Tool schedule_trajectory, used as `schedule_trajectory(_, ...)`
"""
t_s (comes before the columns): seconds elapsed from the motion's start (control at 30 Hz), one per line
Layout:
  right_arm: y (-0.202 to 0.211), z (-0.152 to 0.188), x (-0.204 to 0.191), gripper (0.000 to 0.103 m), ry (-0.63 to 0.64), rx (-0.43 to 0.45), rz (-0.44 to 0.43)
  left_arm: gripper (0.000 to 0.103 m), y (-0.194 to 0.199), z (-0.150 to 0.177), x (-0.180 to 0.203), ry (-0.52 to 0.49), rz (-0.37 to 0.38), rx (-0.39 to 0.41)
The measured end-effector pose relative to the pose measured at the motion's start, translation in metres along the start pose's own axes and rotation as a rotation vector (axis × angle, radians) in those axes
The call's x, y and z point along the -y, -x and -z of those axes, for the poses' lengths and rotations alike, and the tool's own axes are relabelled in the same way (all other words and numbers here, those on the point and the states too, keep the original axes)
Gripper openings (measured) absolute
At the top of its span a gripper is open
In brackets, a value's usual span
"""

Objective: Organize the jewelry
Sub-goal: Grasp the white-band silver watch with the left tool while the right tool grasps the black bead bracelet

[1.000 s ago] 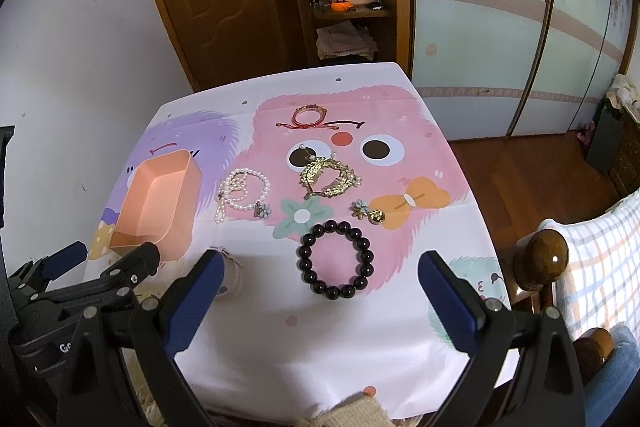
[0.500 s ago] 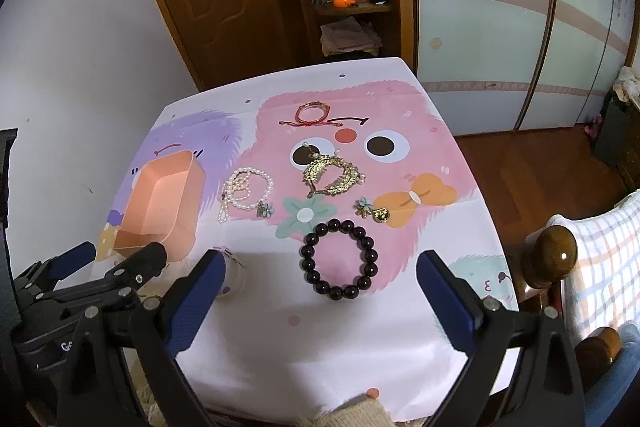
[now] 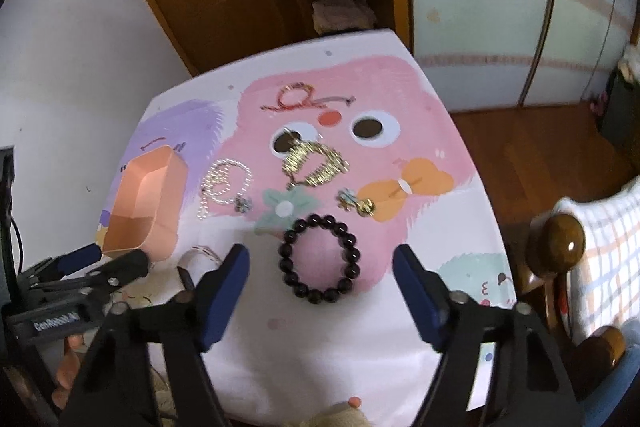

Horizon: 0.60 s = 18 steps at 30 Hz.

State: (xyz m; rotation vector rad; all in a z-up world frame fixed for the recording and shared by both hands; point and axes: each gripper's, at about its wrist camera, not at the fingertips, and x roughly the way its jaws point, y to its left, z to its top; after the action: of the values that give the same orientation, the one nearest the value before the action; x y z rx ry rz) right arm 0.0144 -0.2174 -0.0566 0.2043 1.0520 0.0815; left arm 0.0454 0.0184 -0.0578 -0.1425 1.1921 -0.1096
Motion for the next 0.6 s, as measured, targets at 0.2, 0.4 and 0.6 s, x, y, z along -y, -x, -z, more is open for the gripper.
schedule_trajectory(0.2, -0.034, -0.006, 0.037, 0.060, -0.123, -0.152, -0.051, 0.099, -0.013, -0.003, -0.028, 0.056, 0.070, -0.061)
schedule_trajectory(0.4, -0.054, 0.000, 0.043, 0.056, -0.126, -0.218, -0.045, 0.094, -0.026, 0.009, -0.043, 0.100, 0.084, -0.130)
schedule_trajectory(0.6, -0.071, 0.003, 0.044, 0.054, -0.103, -0.253, -0.034, 0.094, -0.042, 0.018, -0.035, 0.056, 0.055, -0.155)
